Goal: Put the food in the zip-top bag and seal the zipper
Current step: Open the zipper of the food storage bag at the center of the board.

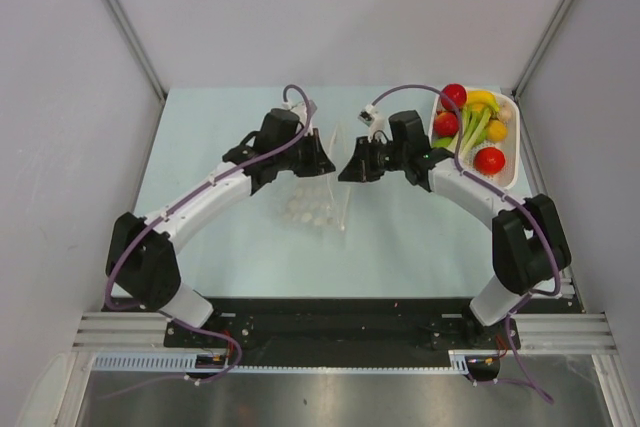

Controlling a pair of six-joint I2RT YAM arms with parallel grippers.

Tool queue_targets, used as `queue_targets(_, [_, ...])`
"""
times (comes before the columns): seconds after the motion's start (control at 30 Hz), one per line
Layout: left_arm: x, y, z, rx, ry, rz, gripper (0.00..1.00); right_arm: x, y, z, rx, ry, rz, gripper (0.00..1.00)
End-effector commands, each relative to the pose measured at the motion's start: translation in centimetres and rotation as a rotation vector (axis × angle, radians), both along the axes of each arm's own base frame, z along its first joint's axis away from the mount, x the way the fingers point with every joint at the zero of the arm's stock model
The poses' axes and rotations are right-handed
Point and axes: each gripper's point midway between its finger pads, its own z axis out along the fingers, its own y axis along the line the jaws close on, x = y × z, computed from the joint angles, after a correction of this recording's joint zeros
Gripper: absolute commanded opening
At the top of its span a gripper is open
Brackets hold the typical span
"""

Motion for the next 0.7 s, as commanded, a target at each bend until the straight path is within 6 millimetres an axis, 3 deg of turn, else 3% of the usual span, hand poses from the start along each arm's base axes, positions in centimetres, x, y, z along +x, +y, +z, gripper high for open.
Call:
queue_targets(0.0, [2.3,2.0,1.6,-0.072,-0.011,0.04,0.0,4.8,-4.0,-0.7,-0.085,-0.051,-0.171,0.0])
queue_targets(0.03, [2.7,3.1,1.2,-0.067,-0.008,0.047,0.0,5.2,-5.0,-1.5,-0.094,-0.023,-0.186,0.0])
queue_targets(0.07, [4.0,5.5,0.7,-0.059,0.004,0.089,0.0,5.7,-6.0,-1.8,-0.104,-0.019,-0.197,0.0])
queue_targets(0.13, [4.0,8.2,-0.9,0.044,0.038,0.07,0.0,7.2,-8.9,-2.9,-0.148,-0.029,-0.231,0.0])
queue_targets(0.17, [4.9,9.4,-0.5,0.09,0.024,0.072,0.0,7.5,-9.8,-3.0,-0.158,-0.026,-0.24,0.0])
queue_targets(0.23, [4.2,10.8,-1.6,0.197,0.034,0.013,0.0,8.1,-11.0,-3.3,-0.177,-0.021,-0.24,0.0])
queue_targets(0.4, [2.4,9.9,-1.8,0.166,0.038,-0.076,0.0,7.9,-9.7,-3.1,-0.162,-0.032,-0.158,0.0])
queue_targets(0.57, [2.5,7.7,-0.8,0.064,0.069,-0.086,0.0,7.4,-7.4,-2.1,-0.166,-0.069,-0.038,0.1])
queue_targets(0.6, [2.7,7.5,-0.7,0.053,0.068,-0.078,0.0,7.6,-7.4,-2.5,-0.175,-0.063,-0.028,0.13])
queue_targets(0.63, [2.8,7.2,-0.6,0.033,0.083,-0.065,0.0,7.6,-7.5,-2.5,-0.181,-0.046,-0.025,0.24])
queue_targets(0.67, [3.1,6.9,-0.7,0.03,0.091,-0.064,0.0,8.2,-7.5,-1.7,-0.175,-0.062,-0.03,0.29])
